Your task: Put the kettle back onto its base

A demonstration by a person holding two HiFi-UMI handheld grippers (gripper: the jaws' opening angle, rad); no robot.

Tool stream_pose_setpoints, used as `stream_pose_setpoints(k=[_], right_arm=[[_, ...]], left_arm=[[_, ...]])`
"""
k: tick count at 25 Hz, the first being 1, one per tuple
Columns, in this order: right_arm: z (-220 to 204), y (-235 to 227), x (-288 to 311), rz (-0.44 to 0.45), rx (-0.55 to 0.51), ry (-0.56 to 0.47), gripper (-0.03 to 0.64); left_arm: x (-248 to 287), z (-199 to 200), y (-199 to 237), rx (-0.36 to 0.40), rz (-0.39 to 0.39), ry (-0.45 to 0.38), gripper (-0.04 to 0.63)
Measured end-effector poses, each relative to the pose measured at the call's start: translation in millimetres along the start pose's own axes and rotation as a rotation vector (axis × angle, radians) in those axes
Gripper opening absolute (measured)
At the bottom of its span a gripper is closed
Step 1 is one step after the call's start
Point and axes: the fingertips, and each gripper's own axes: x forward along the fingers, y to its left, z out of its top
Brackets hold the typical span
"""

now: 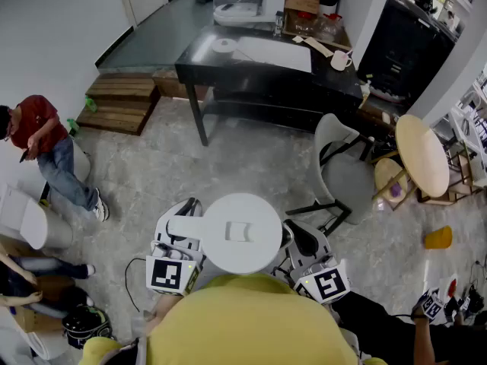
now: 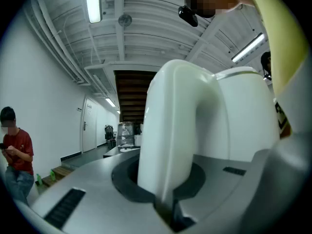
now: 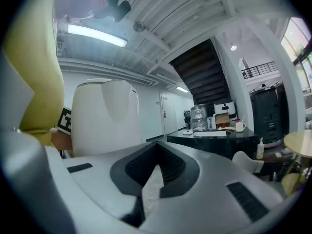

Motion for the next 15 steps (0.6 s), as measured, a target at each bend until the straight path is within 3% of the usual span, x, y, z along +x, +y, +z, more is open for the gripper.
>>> stream_pose_setpoints(k=[6, 15], right_arm=[[-0.4, -6.6, 0.8, 0.001, -0.009, -0.006, 0.008], [-0.1, -22.3, 6.2, 0.016, 0.061, -0.031, 0.008]], left_arm=[[0.0, -2.6, 7.5, 0.052, 0.019, 0.005, 0.031], [-4.4, -5.2, 13.9, 0.020, 0.085, 0.024, 0.031]])
